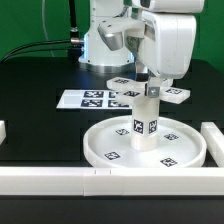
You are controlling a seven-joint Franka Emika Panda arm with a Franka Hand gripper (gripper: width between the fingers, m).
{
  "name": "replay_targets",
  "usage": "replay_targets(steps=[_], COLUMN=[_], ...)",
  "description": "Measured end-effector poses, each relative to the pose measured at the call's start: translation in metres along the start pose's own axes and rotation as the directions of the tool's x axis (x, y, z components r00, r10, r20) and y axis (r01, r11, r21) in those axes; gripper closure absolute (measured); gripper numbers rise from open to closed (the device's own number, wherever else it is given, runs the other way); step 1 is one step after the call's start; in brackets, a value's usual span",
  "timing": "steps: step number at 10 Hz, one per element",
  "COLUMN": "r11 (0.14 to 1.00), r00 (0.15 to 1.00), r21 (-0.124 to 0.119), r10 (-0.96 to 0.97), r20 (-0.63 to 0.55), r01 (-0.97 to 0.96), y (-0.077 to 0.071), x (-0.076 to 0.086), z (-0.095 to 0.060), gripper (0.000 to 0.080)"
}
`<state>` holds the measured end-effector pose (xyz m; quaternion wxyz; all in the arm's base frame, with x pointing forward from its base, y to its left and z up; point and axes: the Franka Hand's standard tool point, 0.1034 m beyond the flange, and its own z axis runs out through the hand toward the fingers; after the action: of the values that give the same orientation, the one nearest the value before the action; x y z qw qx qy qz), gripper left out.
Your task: Assemble round table
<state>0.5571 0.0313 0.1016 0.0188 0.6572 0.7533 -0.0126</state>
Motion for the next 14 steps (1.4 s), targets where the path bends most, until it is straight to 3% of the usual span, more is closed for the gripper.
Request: replay_targets(steps=[3, 5, 8, 11, 14], r11=[0.999, 0.938, 0.709, 0.587, 0.186], r00=[0.999, 0.938, 0.709, 0.587, 0.186], r21=[0.001, 0.012, 0.022, 0.02, 0.068], r10=[0.043, 0.346, 0.705, 0.809, 0.983], r20=[-0.001, 0.002, 0.002, 0.003, 0.0], r01=[-0.043, -0.346, -0.705, -0.809, -0.98], y=[-0.0002, -0.0027, -0.0032, -0.0028, -0.0049], x=[-0.001, -0.0048, -0.0005, 0.0007, 0.0029], z=[0.0, 0.0004, 0.0003, 0.0001, 0.0004], gripper=[0.036, 0.036, 0.0359, 0.0358, 0.0358])
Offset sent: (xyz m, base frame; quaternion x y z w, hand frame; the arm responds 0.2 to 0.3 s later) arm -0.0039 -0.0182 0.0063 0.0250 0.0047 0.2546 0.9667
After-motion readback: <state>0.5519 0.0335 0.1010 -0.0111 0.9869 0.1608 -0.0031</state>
